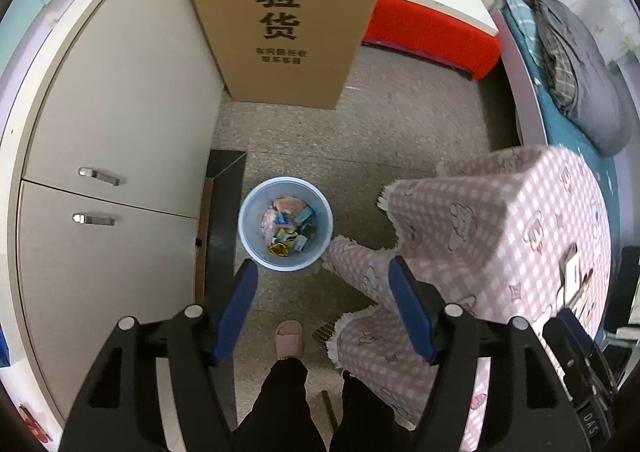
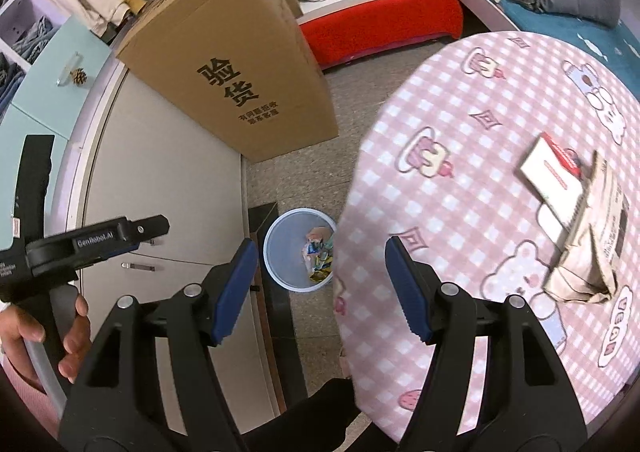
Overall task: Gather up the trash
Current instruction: 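Move both open grippers back over the table toward the newspaper bundle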
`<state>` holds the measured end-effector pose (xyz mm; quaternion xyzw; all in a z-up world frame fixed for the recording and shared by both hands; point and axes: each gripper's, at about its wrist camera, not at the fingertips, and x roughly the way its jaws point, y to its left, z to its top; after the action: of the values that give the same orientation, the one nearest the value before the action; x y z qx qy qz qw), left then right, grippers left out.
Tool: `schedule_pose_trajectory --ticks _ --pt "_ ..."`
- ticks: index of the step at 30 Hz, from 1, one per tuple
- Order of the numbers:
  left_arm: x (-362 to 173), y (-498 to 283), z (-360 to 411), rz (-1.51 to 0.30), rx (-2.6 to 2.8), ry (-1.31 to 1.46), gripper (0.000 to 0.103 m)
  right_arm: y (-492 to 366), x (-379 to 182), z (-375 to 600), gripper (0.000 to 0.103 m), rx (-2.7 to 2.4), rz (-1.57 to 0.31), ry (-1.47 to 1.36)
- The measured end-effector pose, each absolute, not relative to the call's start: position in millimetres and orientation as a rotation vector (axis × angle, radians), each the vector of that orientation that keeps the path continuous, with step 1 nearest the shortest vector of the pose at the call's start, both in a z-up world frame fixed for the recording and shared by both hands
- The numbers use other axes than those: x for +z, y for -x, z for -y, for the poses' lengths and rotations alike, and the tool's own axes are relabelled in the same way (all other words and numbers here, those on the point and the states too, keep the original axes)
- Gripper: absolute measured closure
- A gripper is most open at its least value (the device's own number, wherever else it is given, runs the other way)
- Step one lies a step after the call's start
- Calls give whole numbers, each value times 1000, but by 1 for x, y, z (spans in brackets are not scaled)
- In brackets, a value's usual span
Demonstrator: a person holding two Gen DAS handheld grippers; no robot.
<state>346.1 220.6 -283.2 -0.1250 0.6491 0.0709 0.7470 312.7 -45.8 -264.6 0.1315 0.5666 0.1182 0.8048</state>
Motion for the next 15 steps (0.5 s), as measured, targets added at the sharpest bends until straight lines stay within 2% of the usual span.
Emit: schedule_pose_trajectory --ticks 15 --pt "-286 -347 -66 -1439 -34 124 34 -272 -271 204 35 -12 -1189 -450"
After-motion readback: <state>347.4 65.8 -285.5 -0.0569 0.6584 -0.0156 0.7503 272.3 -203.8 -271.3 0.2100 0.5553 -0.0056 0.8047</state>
